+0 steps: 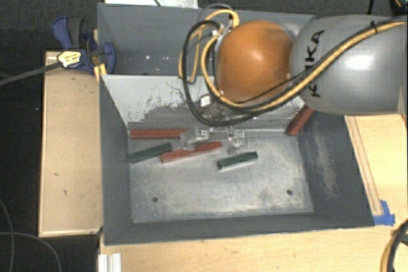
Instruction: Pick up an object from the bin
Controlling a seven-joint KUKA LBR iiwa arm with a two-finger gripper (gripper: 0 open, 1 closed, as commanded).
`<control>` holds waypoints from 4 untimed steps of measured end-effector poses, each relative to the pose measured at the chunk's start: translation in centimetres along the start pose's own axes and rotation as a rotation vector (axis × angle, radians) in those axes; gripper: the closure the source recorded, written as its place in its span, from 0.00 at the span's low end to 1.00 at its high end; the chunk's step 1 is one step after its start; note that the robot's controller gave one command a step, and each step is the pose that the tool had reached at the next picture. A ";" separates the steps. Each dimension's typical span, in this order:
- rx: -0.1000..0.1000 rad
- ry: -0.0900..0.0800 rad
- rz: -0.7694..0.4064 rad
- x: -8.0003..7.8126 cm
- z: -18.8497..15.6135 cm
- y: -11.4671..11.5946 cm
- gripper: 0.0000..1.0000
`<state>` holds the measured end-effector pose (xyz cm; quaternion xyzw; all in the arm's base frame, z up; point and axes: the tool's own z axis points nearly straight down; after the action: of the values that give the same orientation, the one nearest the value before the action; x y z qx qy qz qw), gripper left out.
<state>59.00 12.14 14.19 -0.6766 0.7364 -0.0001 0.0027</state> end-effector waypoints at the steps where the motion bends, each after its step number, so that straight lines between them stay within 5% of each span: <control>1: -0.004 0.004 0.232 5.3 -0.7 4.2 0.00; 2: -0.001 0.003 0.205 9.0 4.8 -0.1 0.00; 3: 0.003 -0.001 0.048 7.6 7.1 -1.0 0.00; 4: 0.003 0.000 0.052 7.6 7.0 -1.0 1.00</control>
Offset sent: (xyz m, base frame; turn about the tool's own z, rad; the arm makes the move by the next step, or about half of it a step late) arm -0.0465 -0.0483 0.0062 0.2293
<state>59.39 4.48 7.13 -0.6571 0.7538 -0.0009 0.0038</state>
